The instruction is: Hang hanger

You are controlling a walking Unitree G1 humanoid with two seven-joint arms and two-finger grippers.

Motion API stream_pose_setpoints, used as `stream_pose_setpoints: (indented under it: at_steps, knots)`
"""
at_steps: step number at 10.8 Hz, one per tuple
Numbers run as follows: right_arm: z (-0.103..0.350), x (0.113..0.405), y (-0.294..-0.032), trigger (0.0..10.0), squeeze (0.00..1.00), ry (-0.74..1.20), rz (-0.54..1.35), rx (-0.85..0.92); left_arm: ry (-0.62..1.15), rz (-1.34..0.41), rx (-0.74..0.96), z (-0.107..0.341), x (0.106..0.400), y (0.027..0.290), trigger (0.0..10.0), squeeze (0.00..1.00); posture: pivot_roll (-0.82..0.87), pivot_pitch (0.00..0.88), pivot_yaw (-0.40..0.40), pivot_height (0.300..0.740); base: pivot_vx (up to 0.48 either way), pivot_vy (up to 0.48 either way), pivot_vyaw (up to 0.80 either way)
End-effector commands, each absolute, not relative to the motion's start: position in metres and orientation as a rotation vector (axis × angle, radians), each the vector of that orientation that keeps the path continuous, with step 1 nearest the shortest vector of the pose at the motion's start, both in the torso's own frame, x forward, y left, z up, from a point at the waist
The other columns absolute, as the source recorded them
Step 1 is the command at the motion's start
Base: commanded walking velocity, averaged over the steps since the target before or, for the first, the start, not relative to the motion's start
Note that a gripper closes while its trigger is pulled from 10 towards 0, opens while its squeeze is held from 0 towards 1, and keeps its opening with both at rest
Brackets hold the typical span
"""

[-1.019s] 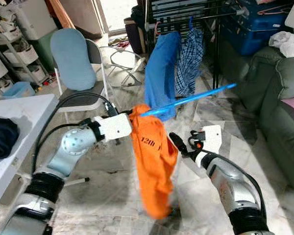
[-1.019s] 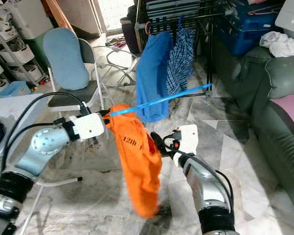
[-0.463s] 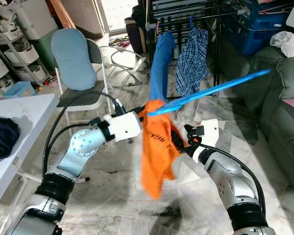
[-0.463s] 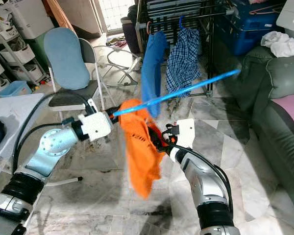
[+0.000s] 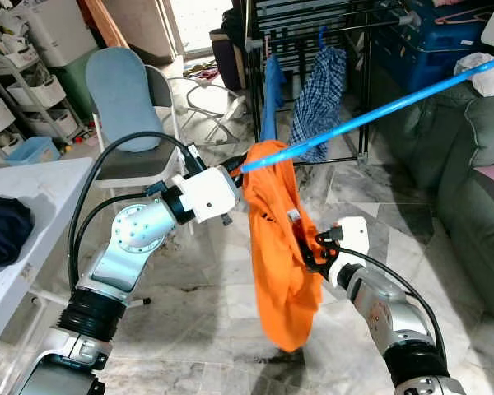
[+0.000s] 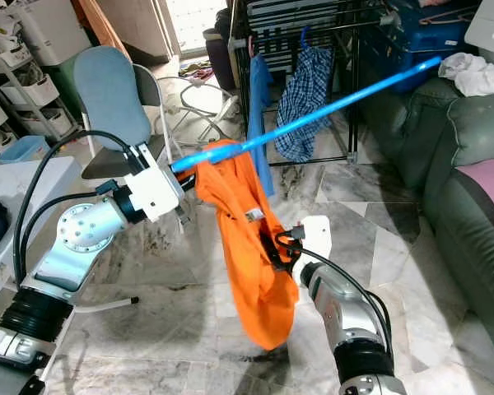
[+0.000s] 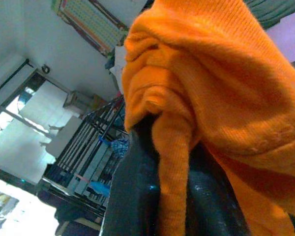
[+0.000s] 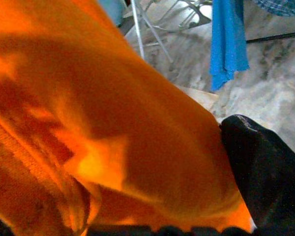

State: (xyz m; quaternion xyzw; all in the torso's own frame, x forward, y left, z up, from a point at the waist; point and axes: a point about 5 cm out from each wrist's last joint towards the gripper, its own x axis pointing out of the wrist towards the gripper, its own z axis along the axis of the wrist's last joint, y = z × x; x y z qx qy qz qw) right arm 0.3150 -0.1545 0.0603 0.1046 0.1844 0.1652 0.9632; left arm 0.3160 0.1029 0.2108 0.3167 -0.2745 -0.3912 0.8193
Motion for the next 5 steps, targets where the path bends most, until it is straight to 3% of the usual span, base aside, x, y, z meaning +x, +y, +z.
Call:
stream_pose_setpoints:
  at_steps: [1, 5]
  knots:
    - [0.063, 0.319, -0.155, 0.0, 0.00, 0.370, 0.320, 0.203, -0.613, -0.772, 0.668, 0.222, 0.320, 0.115, 0.0, 0.00, -0.11, 0.000, 0.132, 0.740, 0.000, 0.000, 0.00]
    - [0.097, 0.330, -0.206, 0.0, 0.00, 0.273, 0.152, 0.164, -0.385, -0.660, 0.691, 0.172, 0.328, 0.155, 0.0, 0.00, -0.13, 0.000, 0.127, 0.740, 0.000, 0.000, 0.00]
